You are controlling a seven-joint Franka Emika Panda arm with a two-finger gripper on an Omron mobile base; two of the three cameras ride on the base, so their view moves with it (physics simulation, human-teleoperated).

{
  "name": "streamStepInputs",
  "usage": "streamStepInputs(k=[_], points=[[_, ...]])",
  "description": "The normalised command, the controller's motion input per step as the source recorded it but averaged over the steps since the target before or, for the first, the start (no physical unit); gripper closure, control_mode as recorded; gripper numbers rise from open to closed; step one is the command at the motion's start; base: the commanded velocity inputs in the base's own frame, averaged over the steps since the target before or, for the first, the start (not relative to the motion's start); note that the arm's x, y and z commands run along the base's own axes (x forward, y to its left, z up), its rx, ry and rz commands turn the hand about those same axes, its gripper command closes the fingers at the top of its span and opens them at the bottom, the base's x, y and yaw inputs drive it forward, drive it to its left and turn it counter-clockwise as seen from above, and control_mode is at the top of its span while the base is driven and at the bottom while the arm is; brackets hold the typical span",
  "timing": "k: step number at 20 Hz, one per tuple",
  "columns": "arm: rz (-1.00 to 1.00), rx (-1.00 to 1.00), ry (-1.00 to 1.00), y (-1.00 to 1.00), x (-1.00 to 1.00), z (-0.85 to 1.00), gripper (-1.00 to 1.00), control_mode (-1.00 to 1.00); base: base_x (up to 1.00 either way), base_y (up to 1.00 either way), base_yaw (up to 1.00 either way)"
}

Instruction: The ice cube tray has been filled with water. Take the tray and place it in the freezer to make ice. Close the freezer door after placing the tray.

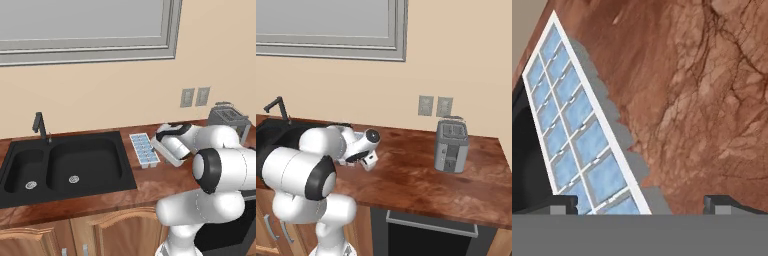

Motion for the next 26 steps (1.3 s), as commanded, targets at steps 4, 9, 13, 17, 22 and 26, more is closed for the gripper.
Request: streamStepInputs(k=[4, 9, 13, 17, 22, 26], points=[[0.03, 0.0, 0.0, 0.03, 0.4, -0.23, -1.0, -1.0, 0.0, 0.0, 0.0], [0.02, 0.0, 0.0, 0.12, 0.29, -0.28, -1.0, -1.0, 0.0, 0.0, 0.0], [0.01, -0.01, 0.0, 0.24, 0.16, -0.27, -1.0, -1.0, 0.0, 0.0, 0.0], [0.0, -0.02, 0.0, 0.29, 0.07, -0.24, -1.0, -1.0, 0.0, 0.0, 0.0], [0.02, -0.02, 0.0, 0.31, -0.02, -0.24, -1.0, -1.0, 0.0, 0.0, 0.0], [0.04, -0.02, -0.02, 0.27, -0.15, -0.28, -1.0, -1.0, 0.0, 0.0, 0.0]])
